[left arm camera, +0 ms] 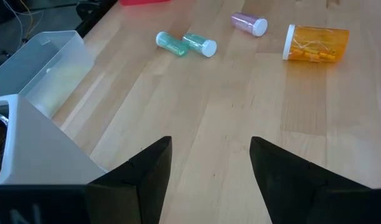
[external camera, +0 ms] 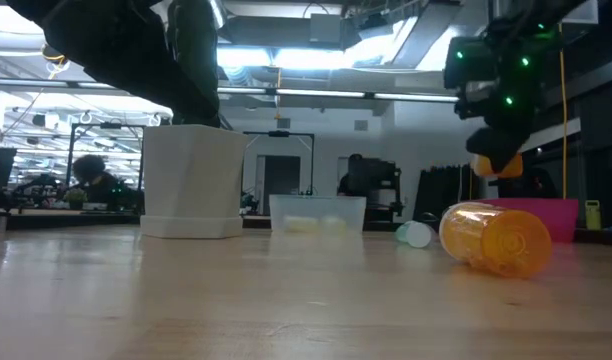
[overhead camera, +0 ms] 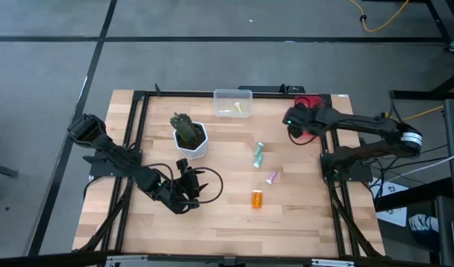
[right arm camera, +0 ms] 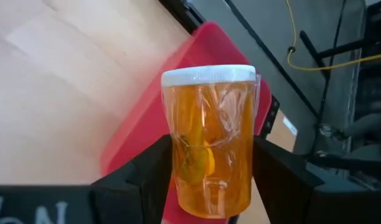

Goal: Pick and place medicine bottles into bin by pill shape (circle, oval)
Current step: Put the large orange pill bottle into the red bin

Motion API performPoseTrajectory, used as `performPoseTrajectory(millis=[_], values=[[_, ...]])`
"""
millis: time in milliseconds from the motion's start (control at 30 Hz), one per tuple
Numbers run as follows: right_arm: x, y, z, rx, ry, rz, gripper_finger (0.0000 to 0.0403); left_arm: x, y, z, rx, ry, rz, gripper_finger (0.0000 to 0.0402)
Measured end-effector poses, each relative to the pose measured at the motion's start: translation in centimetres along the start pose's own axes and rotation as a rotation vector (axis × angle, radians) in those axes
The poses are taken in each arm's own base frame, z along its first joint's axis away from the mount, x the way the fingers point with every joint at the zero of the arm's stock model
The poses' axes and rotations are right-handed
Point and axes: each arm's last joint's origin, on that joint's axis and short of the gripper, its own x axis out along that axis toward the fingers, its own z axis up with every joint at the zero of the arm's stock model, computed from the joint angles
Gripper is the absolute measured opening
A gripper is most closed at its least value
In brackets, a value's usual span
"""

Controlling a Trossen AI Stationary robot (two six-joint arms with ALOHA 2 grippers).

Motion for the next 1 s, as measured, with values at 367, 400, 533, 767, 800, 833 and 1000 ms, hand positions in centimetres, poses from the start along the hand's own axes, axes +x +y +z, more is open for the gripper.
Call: performPoseTrajectory(millis=[367,400,533,767,800,833,1000], values=[[1.7,-0.3,-0.5,0.066,-0.020,-0.035,0.0222,0.0,0.0,0.0,0.007,0.000,0.000,0.0211],[1.7,-0.3,-0.5,0.068,-0.021,-0.034,0.0227,0.0,0.0,0.0,0.008,0.000,0.000,0.0211],[1.7,-0.4,-0.4,0.070,-0.021,-0.035,0.0245,0.0,0.0,0.0,0.008,0.000,0.000,0.0211],[1.7,-0.4,-0.4,0.095,-0.020,-0.035,0.0254,0.0,0.0,0.0,0.008,0.000,0.000,0.0211],[1.7,-0.4,-0.4,0.095,-0.020,-0.035,0.0254,0.0,0.0,0.0,0.008,0.000,0.000,0.0211],[1.7,-0.4,-0.4,0.095,-0.020,-0.033,0.0254,0.0,0.0,0.0,0.008,0.000,0.000,0.0211],[1.7,0.0,0.0,0.130,-0.025,0.074,0.0255,0.0,0.0,0.0,0.008,0.000,0.000,0.0211]])
